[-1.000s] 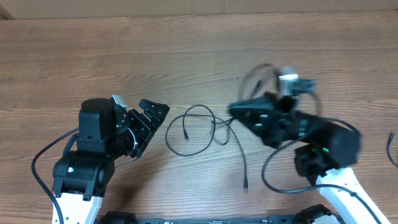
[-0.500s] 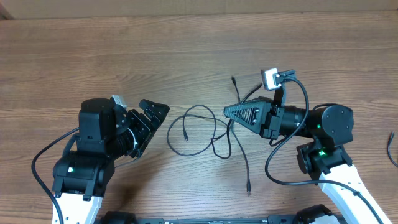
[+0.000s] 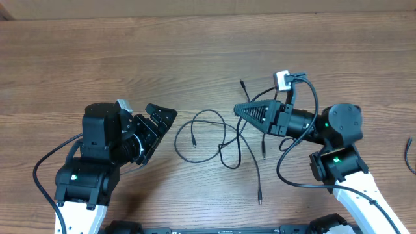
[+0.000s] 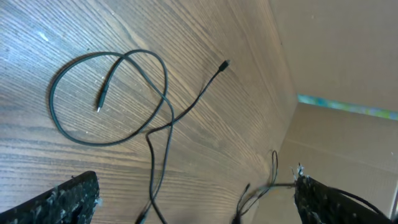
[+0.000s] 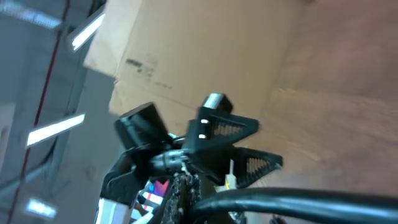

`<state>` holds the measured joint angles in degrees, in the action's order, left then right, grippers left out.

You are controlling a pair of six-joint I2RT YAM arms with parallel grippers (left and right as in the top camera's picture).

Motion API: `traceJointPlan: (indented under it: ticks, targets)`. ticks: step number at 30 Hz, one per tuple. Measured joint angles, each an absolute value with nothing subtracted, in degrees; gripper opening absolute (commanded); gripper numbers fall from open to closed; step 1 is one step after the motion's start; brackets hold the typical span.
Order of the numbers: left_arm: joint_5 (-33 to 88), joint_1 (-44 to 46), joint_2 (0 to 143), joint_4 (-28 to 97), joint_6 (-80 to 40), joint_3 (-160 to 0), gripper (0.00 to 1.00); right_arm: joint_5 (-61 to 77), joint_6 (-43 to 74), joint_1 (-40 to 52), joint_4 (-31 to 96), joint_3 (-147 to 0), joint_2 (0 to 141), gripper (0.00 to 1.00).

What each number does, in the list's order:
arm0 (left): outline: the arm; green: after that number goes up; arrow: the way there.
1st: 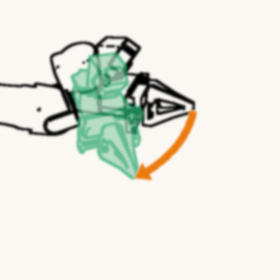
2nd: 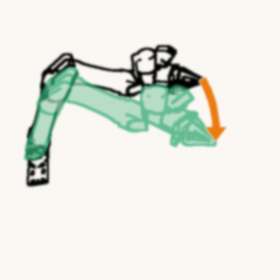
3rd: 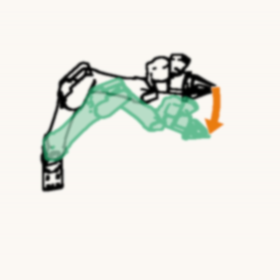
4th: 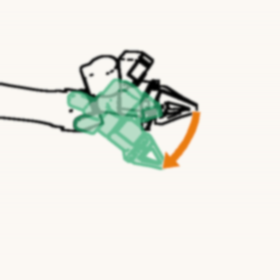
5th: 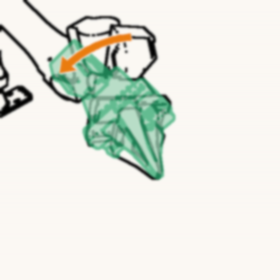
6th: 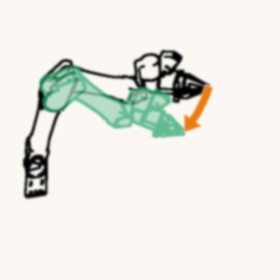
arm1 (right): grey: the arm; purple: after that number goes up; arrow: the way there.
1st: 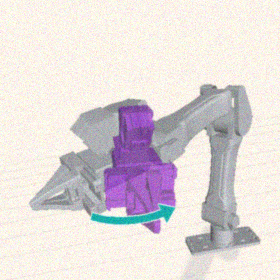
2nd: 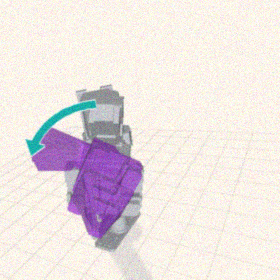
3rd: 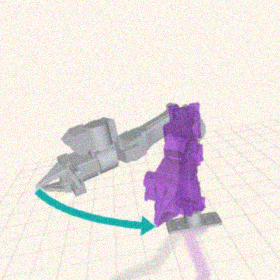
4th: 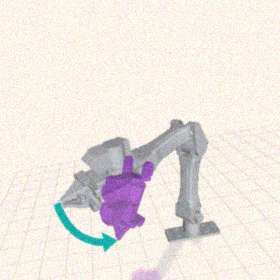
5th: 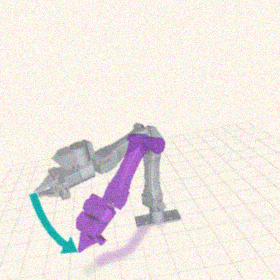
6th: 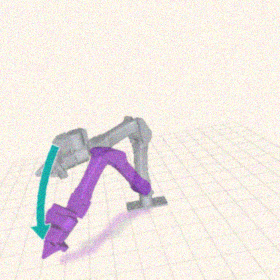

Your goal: Untangle cables

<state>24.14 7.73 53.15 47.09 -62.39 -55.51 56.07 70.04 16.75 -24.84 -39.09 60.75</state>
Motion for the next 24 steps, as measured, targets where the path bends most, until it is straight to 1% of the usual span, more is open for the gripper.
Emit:
traceJointPlan:
  ticks: [2,15,24]
  targets:
    - [24.14,7.73,53.15,47.11,-62.39,-55.51,1.0,56.1,69.87,16.73,-23.2,-39.09,60.75,0.04]
    - [21.54,7.73,53.15,46.74,-62.87,-55.51,1.0,57.12,69.65,16.64,-23.03,-39.09,60.75,0.04]
    - [15.97,7.73,53.6,49.21,-62.81,-55.51,1.0,59.68,69.6,16.64,-22.98,-39.09,60.75,0.04]
